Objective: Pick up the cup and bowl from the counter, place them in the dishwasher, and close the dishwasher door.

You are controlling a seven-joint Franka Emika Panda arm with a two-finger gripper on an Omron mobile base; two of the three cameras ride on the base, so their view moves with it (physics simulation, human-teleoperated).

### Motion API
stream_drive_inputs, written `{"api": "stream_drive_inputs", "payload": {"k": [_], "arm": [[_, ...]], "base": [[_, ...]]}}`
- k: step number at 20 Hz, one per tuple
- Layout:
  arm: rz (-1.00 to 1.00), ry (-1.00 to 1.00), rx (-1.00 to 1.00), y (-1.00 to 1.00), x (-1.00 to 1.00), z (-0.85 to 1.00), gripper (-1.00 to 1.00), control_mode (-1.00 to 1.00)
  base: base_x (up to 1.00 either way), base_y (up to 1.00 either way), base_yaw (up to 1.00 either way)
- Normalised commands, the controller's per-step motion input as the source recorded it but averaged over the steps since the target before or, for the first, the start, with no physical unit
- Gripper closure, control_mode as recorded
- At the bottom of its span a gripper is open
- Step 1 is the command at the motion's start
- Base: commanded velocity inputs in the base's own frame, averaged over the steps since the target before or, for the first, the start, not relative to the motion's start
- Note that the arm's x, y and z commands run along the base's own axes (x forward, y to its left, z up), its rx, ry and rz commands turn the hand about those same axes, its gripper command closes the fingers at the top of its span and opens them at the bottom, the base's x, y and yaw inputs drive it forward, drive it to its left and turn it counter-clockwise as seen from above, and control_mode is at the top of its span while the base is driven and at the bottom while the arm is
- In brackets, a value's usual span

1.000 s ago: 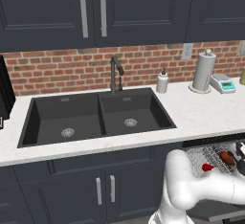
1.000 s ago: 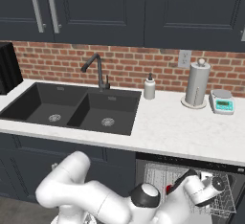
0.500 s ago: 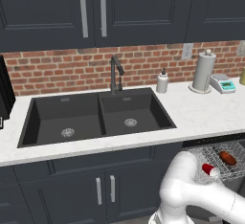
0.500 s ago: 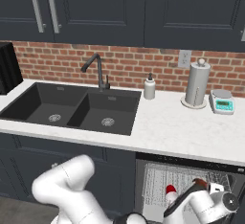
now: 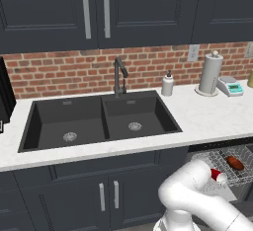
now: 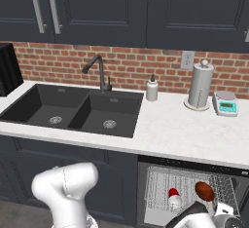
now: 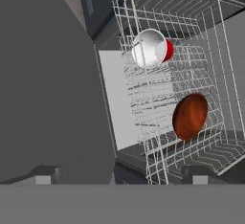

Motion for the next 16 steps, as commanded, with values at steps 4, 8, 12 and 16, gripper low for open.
{"api": "stream_drive_inputs", "payload": {"k": [4,8,12,16], "arm": [[-0.10,0.03,0.00,-0.01,-1.00,0.52,-1.00,-1.00],[-0.04,0.00,0.01,-0.06,-1.00,0.25,-1.00,-1.00],[-0.03,-0.01,0.11,0.00,-1.00,0.00,-1.00,-1.00],[-0.01,-0.06,0.10,0.00,-1.00,0.00,-1.00,-1.00]], "base": [[0.00,0.00,0.00],[0.00,0.00,0.00],[0.00,0.00,0.00],[0.00,0.00,0.00]]}}
